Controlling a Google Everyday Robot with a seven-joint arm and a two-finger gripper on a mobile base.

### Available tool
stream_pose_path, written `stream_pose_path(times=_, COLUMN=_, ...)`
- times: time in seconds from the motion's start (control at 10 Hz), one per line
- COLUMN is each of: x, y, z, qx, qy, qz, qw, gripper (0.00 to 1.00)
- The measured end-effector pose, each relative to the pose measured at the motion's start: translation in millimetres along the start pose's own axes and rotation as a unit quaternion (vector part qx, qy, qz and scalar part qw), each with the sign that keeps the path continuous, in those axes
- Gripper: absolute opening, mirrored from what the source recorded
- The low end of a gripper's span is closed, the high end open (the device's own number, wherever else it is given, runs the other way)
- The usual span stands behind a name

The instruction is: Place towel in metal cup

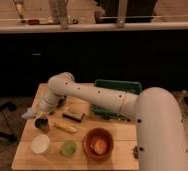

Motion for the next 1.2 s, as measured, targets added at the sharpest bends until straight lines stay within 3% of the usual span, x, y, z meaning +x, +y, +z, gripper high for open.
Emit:
stream_pose_path(times=0.1, x=0, y=4, z=-2, qx=0.021, qy=-0.042, qz=0.003, qw=0.9989, gripper=0.02)
stream_pose_path(times=0.3, x=-5, y=9, z=-1, qx=0.04, qy=-0.085, qz=0.006, qw=0.9956, gripper=0.02)
stream_pose_path(times=0.6, x=-8, y=14, z=9, qx=0.044, qy=-0.119, qz=0.011, qw=0.9919, gripper=0.02)
stream_pose_path(times=1.2, x=10, y=12, z=34, qx=0.034, qy=-0.15, qz=0.023, qw=0.9878, gripper=0.02)
